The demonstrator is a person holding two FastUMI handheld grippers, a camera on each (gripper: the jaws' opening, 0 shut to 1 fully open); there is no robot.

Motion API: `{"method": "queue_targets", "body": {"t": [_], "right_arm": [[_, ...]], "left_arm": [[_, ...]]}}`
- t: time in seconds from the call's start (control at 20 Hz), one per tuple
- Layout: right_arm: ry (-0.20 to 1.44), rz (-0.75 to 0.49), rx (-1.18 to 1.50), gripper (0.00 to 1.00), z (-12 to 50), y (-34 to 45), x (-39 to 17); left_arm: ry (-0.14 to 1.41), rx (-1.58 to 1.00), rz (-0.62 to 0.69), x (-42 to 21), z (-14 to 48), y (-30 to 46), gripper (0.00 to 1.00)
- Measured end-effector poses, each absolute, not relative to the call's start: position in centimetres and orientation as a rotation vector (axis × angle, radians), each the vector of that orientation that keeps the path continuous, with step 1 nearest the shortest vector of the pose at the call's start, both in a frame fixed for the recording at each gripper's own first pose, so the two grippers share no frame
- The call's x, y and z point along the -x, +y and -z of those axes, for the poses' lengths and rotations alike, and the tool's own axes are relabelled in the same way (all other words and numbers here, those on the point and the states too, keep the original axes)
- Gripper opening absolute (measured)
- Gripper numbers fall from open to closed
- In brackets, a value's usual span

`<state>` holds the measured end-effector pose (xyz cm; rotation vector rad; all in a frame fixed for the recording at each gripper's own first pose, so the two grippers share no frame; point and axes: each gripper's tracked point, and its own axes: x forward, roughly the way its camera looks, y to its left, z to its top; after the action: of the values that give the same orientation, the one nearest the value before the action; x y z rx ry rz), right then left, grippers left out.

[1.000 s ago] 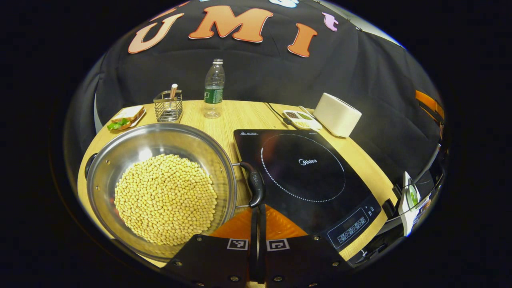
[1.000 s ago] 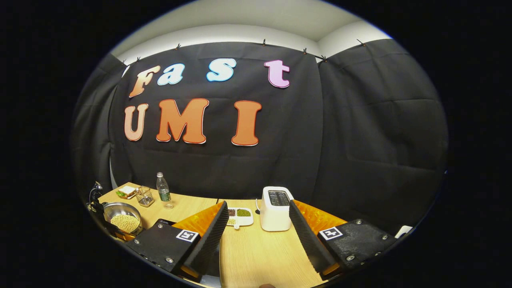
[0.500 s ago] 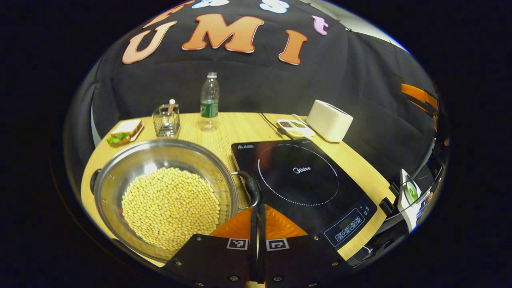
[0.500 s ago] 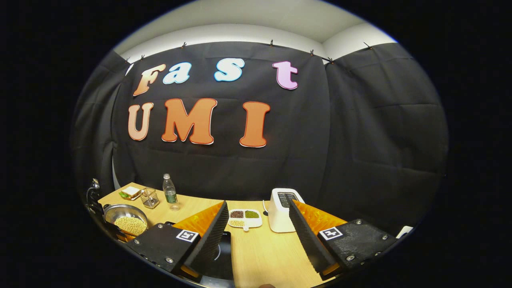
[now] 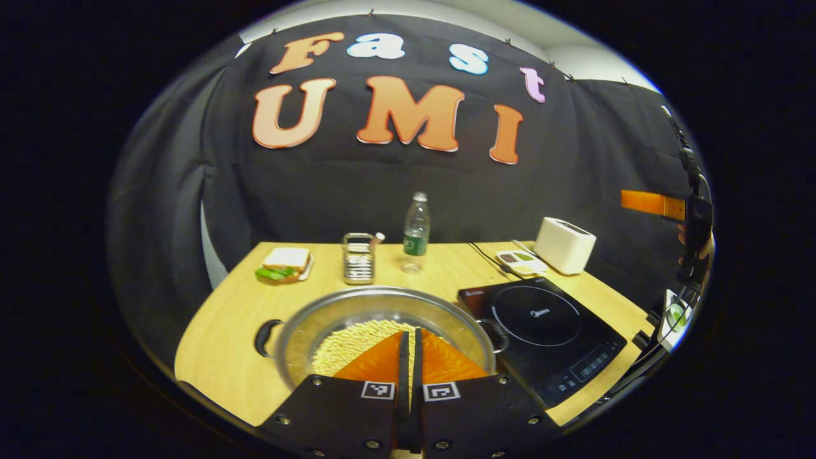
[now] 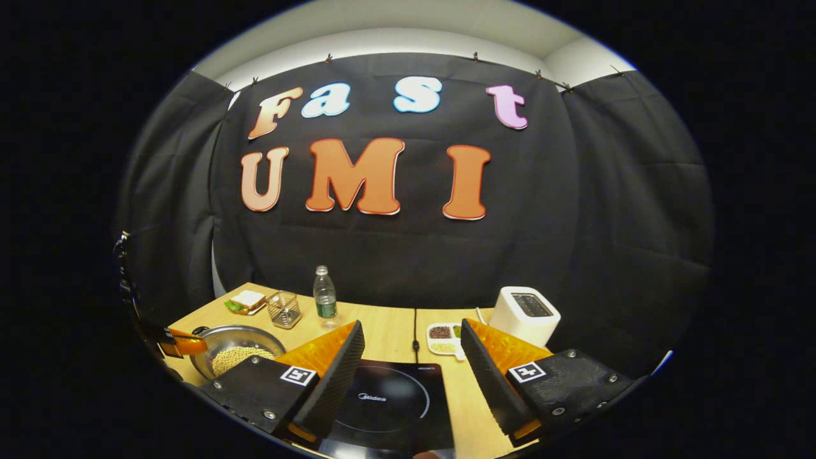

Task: First push the handle of the pot to place it horizontally, then grasp the pot with both hands and set it on the induction cooktop.

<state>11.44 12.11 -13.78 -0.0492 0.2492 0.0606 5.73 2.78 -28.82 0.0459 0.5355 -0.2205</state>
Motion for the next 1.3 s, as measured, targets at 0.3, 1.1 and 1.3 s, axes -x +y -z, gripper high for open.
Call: {"method": "queue_targets", "body": {"t": [0.3, 1.1, 1.3], "right_arm": [[0.36, -0.114, 0.051, 0.94, 18.9, 19.8, -12.6], [0.685, -0.129, 0.053, 0.95, 32.4, 27.8, -12.1], [0.725, -0.139, 0.036, 0.95, 33.5, 28.2, -11.6]], "left_arm": [[0.547, 0.053, 0.162, -6.6, 30.3, 9.5, 0.24], [0.646, 0.102, 0.113, -9.7, 38.1, 17.7, 0.89], [0.677, 0.122, 0.139, -10.1, 39.1, 17.3, 0.89]]}}
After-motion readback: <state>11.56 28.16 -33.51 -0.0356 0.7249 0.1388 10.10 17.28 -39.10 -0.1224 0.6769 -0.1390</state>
